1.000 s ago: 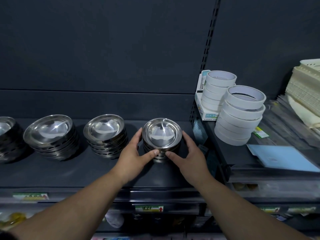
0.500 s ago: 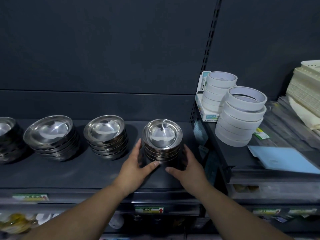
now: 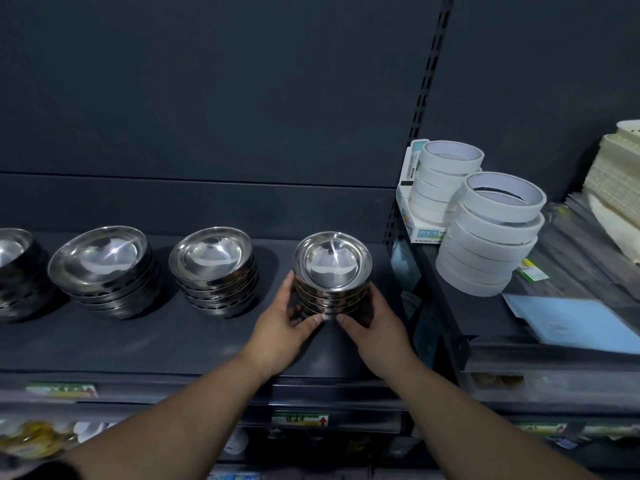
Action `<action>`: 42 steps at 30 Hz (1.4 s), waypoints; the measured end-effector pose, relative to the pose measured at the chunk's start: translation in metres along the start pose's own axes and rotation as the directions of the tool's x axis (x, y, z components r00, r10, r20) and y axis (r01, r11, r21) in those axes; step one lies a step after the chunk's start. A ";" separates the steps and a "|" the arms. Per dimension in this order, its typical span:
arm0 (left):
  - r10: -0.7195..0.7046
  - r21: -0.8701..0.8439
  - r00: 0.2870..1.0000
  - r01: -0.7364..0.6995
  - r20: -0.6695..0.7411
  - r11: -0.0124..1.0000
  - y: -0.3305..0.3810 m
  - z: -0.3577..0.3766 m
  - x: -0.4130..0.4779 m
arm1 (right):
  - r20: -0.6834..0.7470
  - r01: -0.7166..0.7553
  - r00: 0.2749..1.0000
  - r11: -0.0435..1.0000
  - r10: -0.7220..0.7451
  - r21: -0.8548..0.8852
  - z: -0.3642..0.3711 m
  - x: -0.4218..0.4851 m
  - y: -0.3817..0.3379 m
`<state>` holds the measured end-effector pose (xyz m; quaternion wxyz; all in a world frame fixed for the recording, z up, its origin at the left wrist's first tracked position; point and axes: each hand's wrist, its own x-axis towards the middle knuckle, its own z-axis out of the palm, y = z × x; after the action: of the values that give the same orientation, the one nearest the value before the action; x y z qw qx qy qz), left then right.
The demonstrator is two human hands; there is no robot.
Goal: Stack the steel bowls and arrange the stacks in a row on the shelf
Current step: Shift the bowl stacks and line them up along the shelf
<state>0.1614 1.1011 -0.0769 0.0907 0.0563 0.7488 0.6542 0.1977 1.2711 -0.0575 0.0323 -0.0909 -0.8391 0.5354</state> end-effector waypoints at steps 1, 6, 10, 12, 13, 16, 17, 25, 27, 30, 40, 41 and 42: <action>-0.003 0.001 1.000 0.003 0.003 1.000 0.000 0.000 0.000 | -0.004 -0.002 1.000 1.000 0.002 -0.005 0.000 0.000 0.000; 0.002 0.070 0.998 -0.006 0.066 0.998 0.005 -0.004 -0.011 | -0.063 -0.121 0.991 0.993 0.121 -0.008 0.005 -0.009 0.005; 0.035 0.301 0.991 0.006 -0.131 0.954 0.006 -0.020 -0.047 | -0.044 -0.138 0.990 0.981 0.133 -0.133 0.016 -0.032 -0.003; 0.062 0.287 0.966 0.013 -0.250 0.958 0.007 -0.031 -0.068 | 0.026 -0.090 0.995 0.984 0.095 -0.155 0.027 -0.040 -0.008; 0.057 0.263 0.943 0.033 -0.328 0.964 0.008 -0.039 -0.075 | 0.064 -0.070 0.995 0.988 0.079 -0.140 0.034 -0.042 -0.011; 0.051 0.203 0.846 0.068 -0.531 0.977 0.012 -0.067 -0.081 | 0.178 -0.042 0.983 0.997 0.052 -0.059 0.058 -0.041 -0.027; 0.046 0.192 0.830 0.075 -0.557 0.978 0.012 -0.077 -0.078 | 0.215 -0.038 0.976 0.999 0.044 -0.030 0.067 -0.039 -0.032; -0.118 0.044 0.957 0.135 -0.265 0.990 0.001 -0.130 -0.042 | 0.307 -0.042 0.951 0.999 0.034 0.018 0.107 -0.012 -0.074; -0.087 0.015 0.975 0.092 -0.202 0.996 0.000 -0.132 -0.038 | 0.320 -0.019 0.947 1.000 0.014 0.013 0.113 -0.008 -0.078; -0.055 -0.038 0.986 0.049 -0.157 0.998 -0.002 -0.131 -0.037 | 0.310 -0.013 0.951 0.999 0.001 0.038 0.121 -0.009 -0.078; -0.040 -0.013 0.992 0.039 -0.118 0.999 -0.016 -0.138 -0.041 | 0.299 -0.024 0.954 0.998 0.005 0.062 0.123 -0.023 -0.069; -0.044 -0.009 0.991 0.043 -0.124 0.999 -0.016 -0.138 -0.041 | 0.309 -0.025 0.951 0.998 0.005 0.059 0.121 -0.023 -0.068; -0.051 -0.005 0.990 0.051 -0.129 0.999 -0.016 -0.138 -0.042 | 0.320 -0.026 0.947 0.998 0.006 0.057 0.119 -0.024 -0.068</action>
<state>0.1743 0.9569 -0.0723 0.0589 -0.0053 0.7536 0.6547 0.1954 1.1326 -0.0456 -0.1058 -0.0089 -0.8158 0.5685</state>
